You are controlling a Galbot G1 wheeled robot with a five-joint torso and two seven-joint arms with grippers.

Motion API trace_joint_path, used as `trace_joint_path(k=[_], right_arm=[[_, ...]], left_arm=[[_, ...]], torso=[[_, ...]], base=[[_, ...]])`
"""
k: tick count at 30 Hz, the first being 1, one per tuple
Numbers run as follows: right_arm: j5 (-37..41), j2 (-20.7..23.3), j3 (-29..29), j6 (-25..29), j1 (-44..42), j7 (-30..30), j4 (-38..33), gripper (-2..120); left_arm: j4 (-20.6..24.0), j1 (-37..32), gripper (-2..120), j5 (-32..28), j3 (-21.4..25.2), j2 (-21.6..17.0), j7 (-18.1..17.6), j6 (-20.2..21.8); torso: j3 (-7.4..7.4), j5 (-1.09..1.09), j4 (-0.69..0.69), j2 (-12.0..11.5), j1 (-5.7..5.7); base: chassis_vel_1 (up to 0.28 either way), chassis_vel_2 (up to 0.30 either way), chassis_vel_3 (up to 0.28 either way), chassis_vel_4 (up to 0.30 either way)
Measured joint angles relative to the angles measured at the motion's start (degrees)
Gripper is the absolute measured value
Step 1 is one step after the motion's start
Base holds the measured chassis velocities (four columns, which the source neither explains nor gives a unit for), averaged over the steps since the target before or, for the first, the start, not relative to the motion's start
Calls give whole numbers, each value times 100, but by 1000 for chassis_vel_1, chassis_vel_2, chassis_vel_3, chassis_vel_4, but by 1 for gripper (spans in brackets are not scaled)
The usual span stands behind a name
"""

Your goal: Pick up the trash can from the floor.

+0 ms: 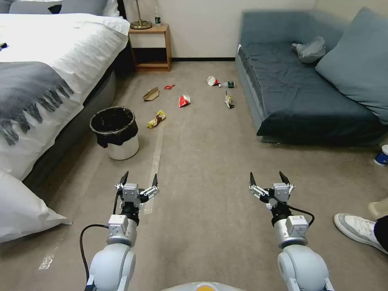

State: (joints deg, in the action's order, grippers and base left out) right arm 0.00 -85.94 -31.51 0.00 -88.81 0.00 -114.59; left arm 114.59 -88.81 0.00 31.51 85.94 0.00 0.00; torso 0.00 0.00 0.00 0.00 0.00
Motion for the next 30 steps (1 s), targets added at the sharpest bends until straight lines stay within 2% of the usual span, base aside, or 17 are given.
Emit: trace_joint_path(k=[30], right_arm=[[0,0,0,0,0,0,0,100]], left_arm=[[0,0,100,0,0,0,0,0]], torso=[[0,0,0,0,0]], base=[[0,0,0,0]])
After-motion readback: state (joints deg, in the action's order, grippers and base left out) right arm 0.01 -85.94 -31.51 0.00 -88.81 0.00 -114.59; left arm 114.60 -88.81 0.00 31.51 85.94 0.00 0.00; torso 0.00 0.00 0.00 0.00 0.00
